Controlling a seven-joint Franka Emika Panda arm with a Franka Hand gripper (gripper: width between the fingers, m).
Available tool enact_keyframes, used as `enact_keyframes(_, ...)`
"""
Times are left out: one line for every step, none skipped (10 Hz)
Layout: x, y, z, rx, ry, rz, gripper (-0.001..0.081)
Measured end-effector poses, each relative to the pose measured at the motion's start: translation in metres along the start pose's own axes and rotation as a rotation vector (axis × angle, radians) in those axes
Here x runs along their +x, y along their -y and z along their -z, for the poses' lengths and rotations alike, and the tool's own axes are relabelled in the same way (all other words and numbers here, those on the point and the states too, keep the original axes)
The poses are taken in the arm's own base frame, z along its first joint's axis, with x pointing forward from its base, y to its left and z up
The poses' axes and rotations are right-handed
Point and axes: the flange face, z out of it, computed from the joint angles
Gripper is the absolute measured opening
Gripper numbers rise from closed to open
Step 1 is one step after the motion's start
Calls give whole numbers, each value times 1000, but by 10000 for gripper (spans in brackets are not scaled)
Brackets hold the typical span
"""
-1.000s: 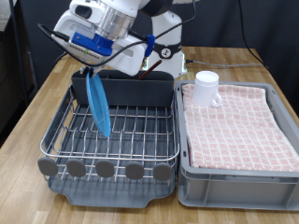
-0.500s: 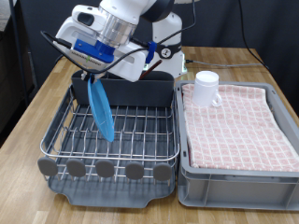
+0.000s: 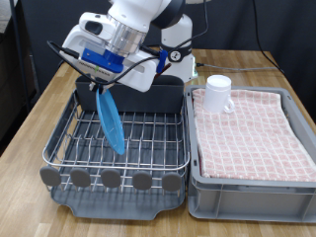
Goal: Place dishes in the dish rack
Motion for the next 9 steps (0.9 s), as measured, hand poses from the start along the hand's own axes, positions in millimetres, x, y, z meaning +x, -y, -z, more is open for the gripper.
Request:
enact_keyframes(-3, 1, -2, 9, 2, -1, 26)
enact_keyframes(-5, 3, -4, 21, 9, -6, 26)
enact_keyframes(-6, 4, -6, 35, 18, -11, 26)
enact_keyframes(-7, 4, -7, 45, 30, -19, 26)
enact_keyframes(-8, 3, -8, 52, 40, -25, 26)
enact_keyframes(-8, 3, -9, 65, 50, -28, 26)
enact_keyframes(-8, 4, -8, 79, 60, -26, 52)
enact_keyframes(-8, 4, -8, 87, 65, -19, 213)
enact_keyframes(-7, 4, -8, 96, 68, -12, 213)
